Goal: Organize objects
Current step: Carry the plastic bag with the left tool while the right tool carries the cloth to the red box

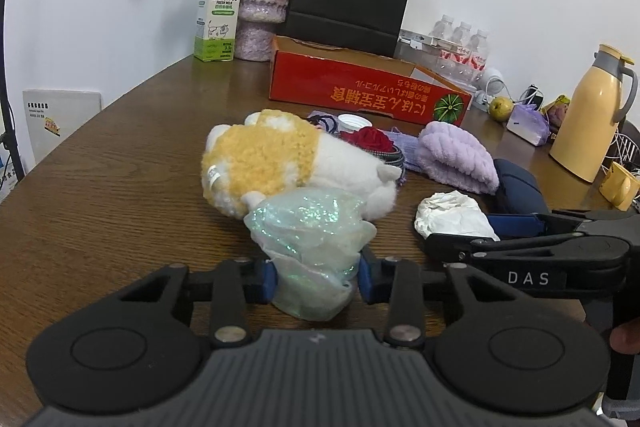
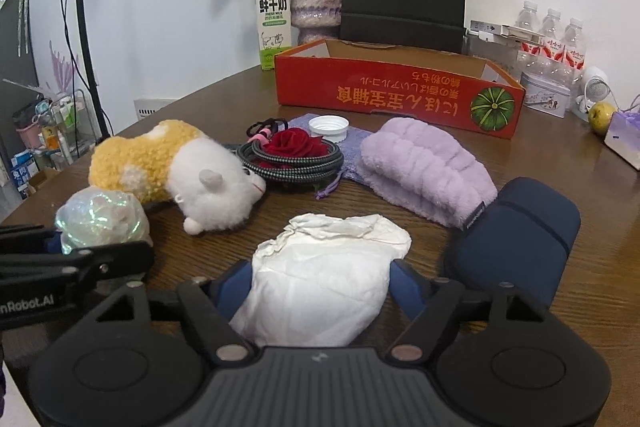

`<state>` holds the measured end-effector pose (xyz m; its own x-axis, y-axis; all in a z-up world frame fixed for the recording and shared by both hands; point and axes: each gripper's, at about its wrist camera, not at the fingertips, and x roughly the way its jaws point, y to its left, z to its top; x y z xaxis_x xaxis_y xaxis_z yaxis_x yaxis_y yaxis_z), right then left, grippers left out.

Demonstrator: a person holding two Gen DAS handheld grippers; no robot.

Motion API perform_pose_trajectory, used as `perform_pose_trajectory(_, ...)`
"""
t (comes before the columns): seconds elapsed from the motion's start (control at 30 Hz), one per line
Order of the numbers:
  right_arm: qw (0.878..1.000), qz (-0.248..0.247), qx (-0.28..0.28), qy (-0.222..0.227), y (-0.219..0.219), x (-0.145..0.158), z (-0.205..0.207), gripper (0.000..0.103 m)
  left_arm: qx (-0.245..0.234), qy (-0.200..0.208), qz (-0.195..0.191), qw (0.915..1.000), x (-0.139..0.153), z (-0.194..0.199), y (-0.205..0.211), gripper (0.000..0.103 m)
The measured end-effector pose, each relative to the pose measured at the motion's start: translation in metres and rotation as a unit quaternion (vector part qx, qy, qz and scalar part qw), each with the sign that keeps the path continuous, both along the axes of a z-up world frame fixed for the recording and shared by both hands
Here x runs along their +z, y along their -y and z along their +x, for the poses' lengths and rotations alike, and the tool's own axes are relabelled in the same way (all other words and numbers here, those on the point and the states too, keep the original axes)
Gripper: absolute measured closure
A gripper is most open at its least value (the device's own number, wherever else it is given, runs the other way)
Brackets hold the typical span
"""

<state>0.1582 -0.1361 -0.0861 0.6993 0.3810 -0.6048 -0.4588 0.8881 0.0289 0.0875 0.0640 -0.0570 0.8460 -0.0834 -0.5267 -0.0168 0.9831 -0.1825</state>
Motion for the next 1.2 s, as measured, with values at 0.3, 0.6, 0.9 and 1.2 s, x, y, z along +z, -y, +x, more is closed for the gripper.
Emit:
perform_pose_trajectory(0.3, 1.0, 0.018, 0.001, 0.01, 0.014, 0.002, -0.01, 0.039, 0.002, -0.001, 0.004, 1.0, 0.003, -0.013, 0.004, 0.065)
perform_pose_trajectory(0.6, 0.999, 0.029, 0.005, 0.042, 0.024, 0.018, -0.026, 0.039, -0.002, 0.024, 0.014, 0.9996, 0.02, -0.027, 0.014, 0.065)
perform_pose_trajectory(0.9, 0.997, 0.038, 0.008, 0.069, 0.034, 0.033, -0.034, 0.039, -0.008, 0.045, 0.025, 0.9986, 0.038, -0.03, 0.025, 0.065)
perform_pose_trajectory(1.2, 0.994, 0.039, 0.013, 0.1, 0.038, 0.051, -0.028, 0.039, -0.02, 0.069, 0.029, 0.997, 0.058, -0.011, 0.031, 0.064)
